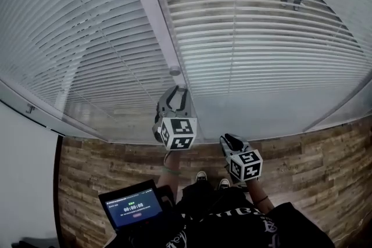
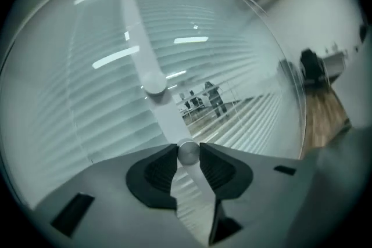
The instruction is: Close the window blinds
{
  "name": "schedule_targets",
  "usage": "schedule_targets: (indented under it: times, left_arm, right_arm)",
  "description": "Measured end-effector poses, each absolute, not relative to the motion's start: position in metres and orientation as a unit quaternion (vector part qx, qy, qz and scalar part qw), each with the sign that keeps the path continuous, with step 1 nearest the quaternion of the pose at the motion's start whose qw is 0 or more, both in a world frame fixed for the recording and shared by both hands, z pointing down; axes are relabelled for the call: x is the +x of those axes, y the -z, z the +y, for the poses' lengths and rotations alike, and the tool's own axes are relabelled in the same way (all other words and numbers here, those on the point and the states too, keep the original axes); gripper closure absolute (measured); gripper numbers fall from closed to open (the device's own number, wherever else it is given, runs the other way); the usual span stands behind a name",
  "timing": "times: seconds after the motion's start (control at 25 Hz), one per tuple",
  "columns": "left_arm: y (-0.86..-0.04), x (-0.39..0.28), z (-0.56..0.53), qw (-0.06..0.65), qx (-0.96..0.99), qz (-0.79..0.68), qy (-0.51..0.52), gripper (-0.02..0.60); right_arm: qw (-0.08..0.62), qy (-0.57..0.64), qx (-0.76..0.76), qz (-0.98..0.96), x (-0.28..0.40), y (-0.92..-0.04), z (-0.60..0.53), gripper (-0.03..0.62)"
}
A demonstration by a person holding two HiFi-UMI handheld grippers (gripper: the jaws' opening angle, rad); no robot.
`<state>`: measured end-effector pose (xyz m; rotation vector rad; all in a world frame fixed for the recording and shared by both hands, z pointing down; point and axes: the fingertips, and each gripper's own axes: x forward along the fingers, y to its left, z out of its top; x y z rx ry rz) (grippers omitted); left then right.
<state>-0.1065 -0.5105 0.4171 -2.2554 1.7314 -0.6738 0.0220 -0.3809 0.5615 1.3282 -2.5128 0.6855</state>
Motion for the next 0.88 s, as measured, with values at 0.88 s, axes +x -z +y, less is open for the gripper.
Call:
schedule_targets:
  times: [0.88]
  left_arm:
    - [-0.414,-0.11,-0.511,-0.383,-0.737,0.453,-0.323,0.42]
  right_arm:
    - [0.12,-0.249,0.448,-0.85,0.019,-0.576,-0.383,0.511]
